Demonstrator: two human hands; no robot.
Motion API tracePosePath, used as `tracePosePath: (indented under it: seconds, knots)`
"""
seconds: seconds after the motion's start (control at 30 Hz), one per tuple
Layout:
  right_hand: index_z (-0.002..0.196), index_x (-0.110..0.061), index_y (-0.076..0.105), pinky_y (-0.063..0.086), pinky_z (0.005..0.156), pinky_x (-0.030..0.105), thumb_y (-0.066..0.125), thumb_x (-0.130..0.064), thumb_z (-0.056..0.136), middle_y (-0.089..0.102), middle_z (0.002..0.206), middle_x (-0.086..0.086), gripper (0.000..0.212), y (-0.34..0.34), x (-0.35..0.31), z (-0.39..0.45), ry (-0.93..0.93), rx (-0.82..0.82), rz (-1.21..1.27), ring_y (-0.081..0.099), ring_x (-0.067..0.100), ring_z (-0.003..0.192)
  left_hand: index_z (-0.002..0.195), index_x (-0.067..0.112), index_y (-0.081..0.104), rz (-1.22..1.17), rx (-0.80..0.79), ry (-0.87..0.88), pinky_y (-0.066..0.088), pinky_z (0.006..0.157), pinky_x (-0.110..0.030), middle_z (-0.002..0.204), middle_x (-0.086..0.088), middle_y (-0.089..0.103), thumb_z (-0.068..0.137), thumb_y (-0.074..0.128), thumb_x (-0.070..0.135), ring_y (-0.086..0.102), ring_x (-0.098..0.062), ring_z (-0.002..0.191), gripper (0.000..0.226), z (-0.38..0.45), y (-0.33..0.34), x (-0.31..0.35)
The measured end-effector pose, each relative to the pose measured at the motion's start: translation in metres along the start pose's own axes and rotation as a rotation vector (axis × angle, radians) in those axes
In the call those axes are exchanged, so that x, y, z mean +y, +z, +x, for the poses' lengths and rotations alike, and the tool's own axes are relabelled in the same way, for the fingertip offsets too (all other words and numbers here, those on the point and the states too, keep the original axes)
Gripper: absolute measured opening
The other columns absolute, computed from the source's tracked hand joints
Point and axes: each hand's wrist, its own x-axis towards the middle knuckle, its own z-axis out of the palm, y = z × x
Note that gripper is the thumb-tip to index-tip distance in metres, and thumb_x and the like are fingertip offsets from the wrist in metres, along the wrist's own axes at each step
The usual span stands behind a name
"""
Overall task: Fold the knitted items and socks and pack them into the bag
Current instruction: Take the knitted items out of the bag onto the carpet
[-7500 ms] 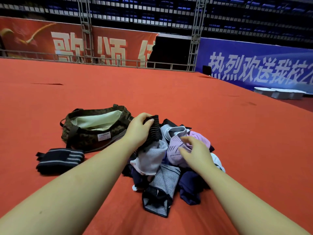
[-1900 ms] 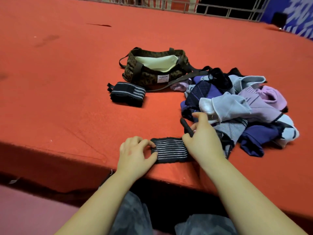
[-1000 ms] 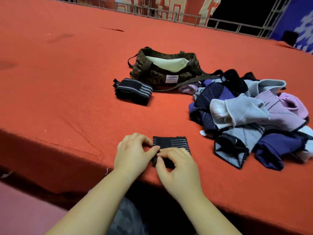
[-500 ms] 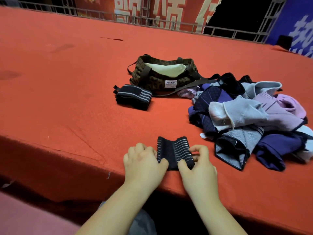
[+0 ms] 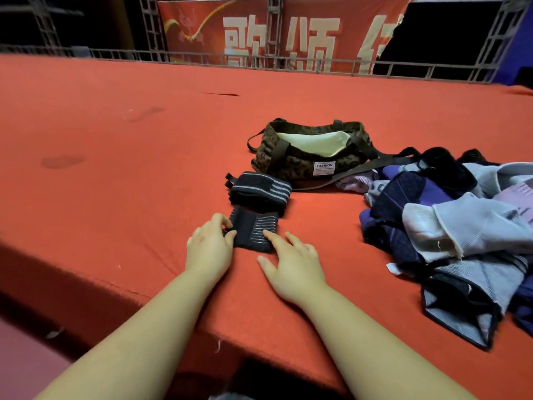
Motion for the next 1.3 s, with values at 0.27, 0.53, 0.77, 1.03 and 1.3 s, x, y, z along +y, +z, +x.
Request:
tracePosePath:
  seconds: [0.27, 0.53, 0.77, 1.03, 1.3]
  knots:
    - [0.151, -0.031, 0.009, 0.01, 0.113, 0.038, 0.028, -0.06, 0.094, -0.004, 0.16, 0.004, 0.067, 0.016, 0.005, 0.032, -0.02, -0.085, -0.177, -0.001, 0.018, 0.147, 0.113, 0.016, 0.058, 0.046, 0.073, 0.013, 0.035, 0.094, -0.039, 0.116, -0.011, 0.059, 0.096, 0.047, 0.023, 0.049, -0.032, 0.113, 0.021, 0.035, 0.016, -0.008]
    - [0.152, -0.026, 0.002, 0.006, 0.117, 0.04, 0.026, -0.061, 0.093, -0.002, 0.16, 0.0, 0.073, 0.014, 0.004, 0.031, -0.004, -0.154, -0.192, -0.001, 0.018, 0.147, 0.114, 0.017, 0.065, 0.245, 0.141, 0.088, 0.036, 0.091, -0.039, 0.115, -0.013, 0.055, 0.095, 0.049, 0.03, 0.046, -0.033, 0.11, 0.029, 0.033, 0.02, -0.007]
    - [0.151, -0.014, -0.005, 0.0, 0.119, 0.039, 0.03, -0.061, 0.093, -0.004, 0.16, 0.004, 0.083, 0.0, 0.009, 0.0, 0.022, -0.211, -0.158, -0.004, 0.017, 0.147, 0.111, 0.004, 0.064, 0.428, 0.048, 0.311, 0.042, 0.093, -0.045, 0.132, -0.025, 0.051, 0.077, 0.064, 0.031, 0.048, -0.04, 0.119, 0.044, -0.006, 0.008, 0.009]
    - [0.145, -0.013, 0.028, 0.009, 0.116, 0.042, 0.046, -0.044, 0.093, 0.016, 0.157, 0.01, 0.063, -0.088, 0.061, -0.068, 0.048, -0.005, -0.367, 0.017, 0.023, 0.143, 0.085, 0.014, 0.073, 0.552, -0.082, 0.773, 0.056, 0.077, -0.04, 0.111, -0.017, 0.068, 0.062, 0.044, 0.036, 0.067, -0.033, 0.098, 0.043, -0.05, 0.013, 0.111]
    - [0.108, -0.01, 0.059, 0.036, 0.093, 0.042, 0.056, -0.03, 0.085, 0.058, 0.111, 0.01, 0.031, -0.188, 0.122, -0.094, 0.077, 0.27, -0.493, 0.052, 0.031, 0.108, 0.092, 0.013, 0.069, 0.432, -0.097, 0.873, 0.048, 0.08, -0.034, 0.119, -0.014, 0.063, 0.075, 0.03, 0.041, 0.059, -0.029, 0.1, 0.052, -0.055, 0.023, 0.234]
